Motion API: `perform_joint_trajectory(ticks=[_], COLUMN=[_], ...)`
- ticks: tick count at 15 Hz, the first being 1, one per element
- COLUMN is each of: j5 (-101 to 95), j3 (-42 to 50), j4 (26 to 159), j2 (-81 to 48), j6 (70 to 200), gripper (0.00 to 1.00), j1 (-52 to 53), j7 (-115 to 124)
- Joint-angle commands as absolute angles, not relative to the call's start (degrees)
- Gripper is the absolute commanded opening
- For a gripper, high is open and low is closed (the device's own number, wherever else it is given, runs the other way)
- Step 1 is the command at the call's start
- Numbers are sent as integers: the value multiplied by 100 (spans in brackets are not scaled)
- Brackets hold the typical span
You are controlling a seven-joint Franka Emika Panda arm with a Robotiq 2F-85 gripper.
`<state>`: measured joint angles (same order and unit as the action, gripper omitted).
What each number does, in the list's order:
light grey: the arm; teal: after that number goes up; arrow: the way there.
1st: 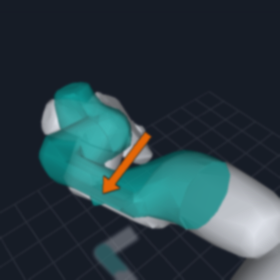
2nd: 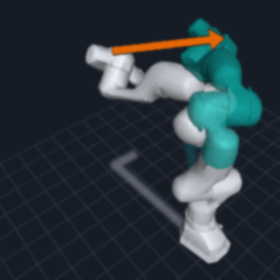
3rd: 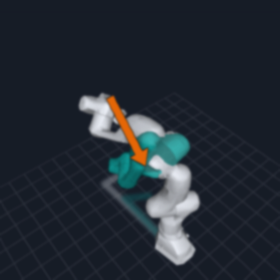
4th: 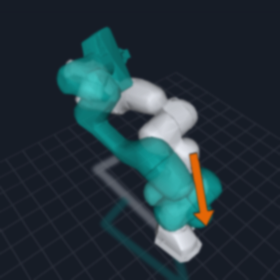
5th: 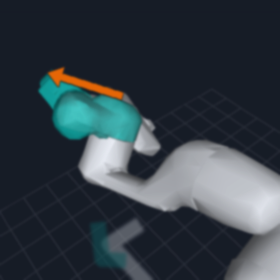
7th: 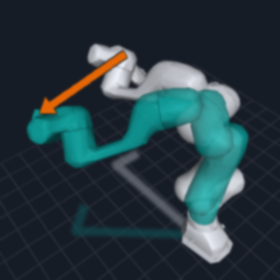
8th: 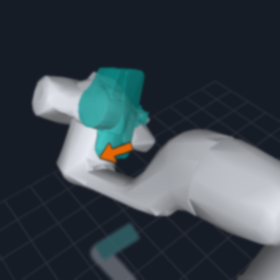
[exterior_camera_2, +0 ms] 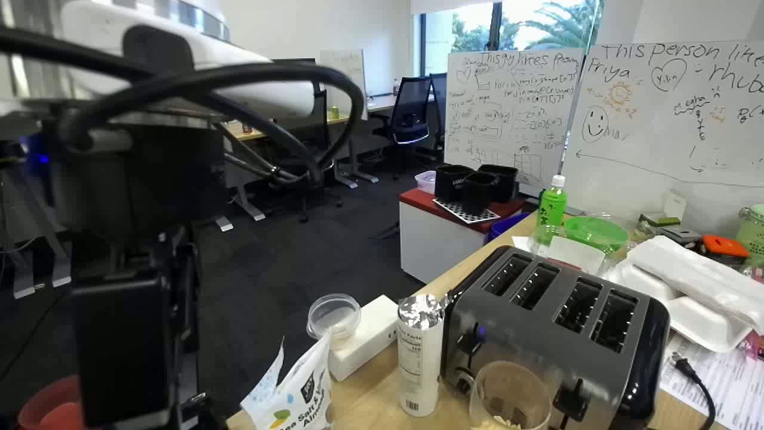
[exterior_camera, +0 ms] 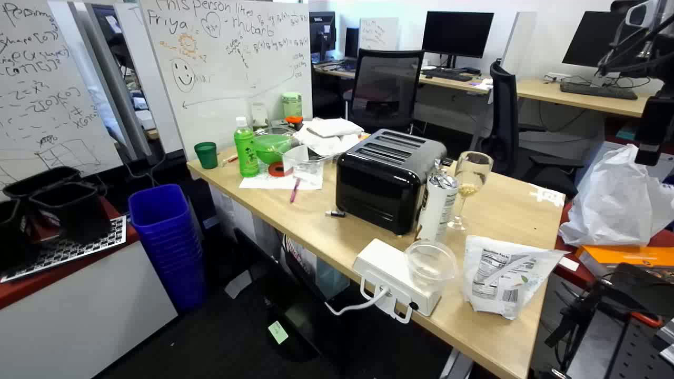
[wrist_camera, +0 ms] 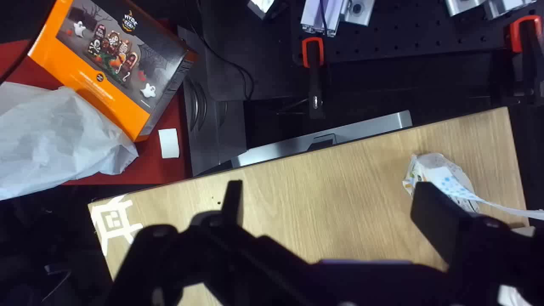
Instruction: Pour the contents of the bowl into the wine glass
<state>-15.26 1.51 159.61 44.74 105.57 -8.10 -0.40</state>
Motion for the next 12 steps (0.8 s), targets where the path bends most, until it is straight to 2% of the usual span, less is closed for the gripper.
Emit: perform_joint_trajectory(ticks=[1, 6, 12], j5=[-1561, -1562, -1299], j3=[208, -240, -866], j4=[15952, 15922, 15912], j2=[4474, 4434, 4020], j6=[10536, 10860, 12050], gripper=[100, 100, 100], j1=[-744, -307, 631], j7=[-3, 137, 425])
